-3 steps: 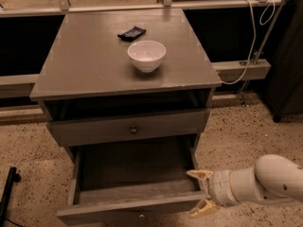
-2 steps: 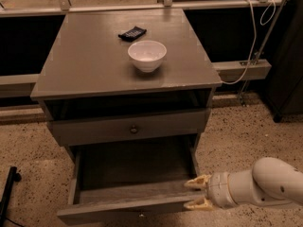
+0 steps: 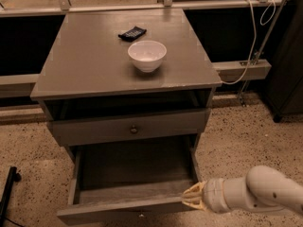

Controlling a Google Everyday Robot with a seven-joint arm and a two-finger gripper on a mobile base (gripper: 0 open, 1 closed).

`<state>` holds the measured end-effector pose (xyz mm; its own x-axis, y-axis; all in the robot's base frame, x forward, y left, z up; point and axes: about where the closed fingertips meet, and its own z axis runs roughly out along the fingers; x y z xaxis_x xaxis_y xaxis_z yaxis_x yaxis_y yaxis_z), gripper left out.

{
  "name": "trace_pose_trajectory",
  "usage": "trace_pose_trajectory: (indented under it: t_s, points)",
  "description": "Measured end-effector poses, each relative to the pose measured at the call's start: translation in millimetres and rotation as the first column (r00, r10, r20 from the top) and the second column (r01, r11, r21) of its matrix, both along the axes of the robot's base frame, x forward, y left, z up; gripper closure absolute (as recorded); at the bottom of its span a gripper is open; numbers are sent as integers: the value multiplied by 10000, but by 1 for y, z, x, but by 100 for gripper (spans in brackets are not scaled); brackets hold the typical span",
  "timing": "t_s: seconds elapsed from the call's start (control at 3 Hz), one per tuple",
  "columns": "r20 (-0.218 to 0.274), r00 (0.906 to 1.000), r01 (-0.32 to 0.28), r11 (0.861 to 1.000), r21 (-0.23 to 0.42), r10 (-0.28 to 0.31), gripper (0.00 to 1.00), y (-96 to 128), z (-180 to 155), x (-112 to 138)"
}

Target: Close middle drawer

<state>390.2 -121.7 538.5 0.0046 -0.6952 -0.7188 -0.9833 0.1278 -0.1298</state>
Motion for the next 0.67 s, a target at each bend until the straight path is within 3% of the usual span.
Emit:
trace_pose_trajectory:
  t_s: [0.33,0.67]
  points:
    - [447,9979,-467,9989,68,463,100,21,-77,-4]
    - [561,9961,-691,9976,64,687,100,29,-135,-9]
